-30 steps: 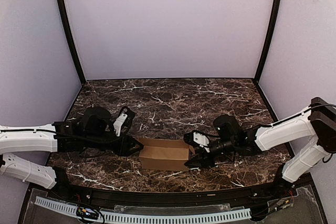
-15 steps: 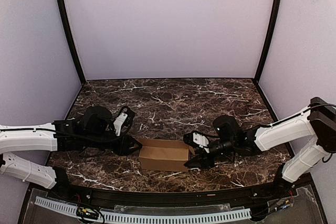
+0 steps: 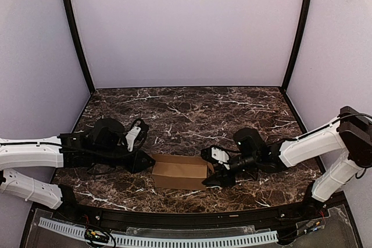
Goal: Fold the paper box
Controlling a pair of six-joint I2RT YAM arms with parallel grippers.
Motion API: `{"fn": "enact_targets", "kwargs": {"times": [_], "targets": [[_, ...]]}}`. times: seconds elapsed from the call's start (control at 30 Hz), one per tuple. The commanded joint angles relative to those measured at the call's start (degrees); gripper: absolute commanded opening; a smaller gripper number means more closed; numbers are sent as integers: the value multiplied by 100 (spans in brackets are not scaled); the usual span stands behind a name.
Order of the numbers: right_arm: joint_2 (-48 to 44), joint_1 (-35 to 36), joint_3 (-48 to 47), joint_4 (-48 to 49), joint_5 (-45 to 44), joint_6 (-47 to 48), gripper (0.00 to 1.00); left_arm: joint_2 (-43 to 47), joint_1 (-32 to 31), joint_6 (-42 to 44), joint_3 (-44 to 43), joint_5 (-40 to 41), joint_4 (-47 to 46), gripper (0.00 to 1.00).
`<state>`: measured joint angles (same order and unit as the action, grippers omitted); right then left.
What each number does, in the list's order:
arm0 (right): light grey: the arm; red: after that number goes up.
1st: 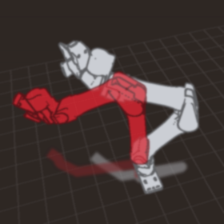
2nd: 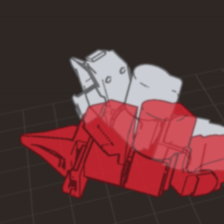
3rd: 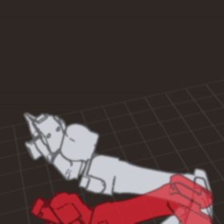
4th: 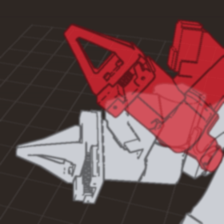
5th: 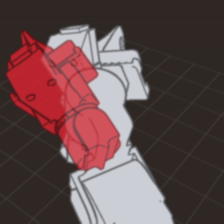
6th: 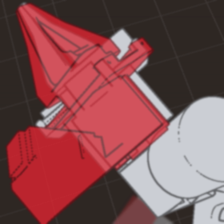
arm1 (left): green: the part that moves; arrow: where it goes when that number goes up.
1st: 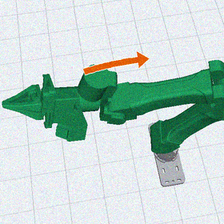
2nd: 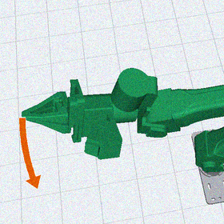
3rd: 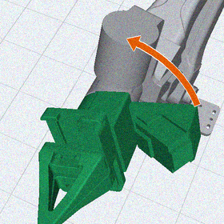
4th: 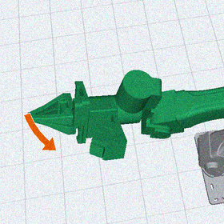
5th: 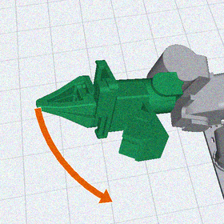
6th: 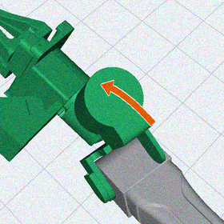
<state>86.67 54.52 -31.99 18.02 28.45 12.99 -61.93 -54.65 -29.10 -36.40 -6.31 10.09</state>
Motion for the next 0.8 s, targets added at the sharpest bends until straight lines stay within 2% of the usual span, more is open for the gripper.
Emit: {"fn": "enact_targets", "kwargs": {"times": [0.0,0.77], "targets": [[130,94,-73,-59,-50,-26,15,-13,-64,-18,-101,80,165,19],[245,124,-132,-85,-107,-12,15,-286,-266,-96,-82,235,98,8]]}}
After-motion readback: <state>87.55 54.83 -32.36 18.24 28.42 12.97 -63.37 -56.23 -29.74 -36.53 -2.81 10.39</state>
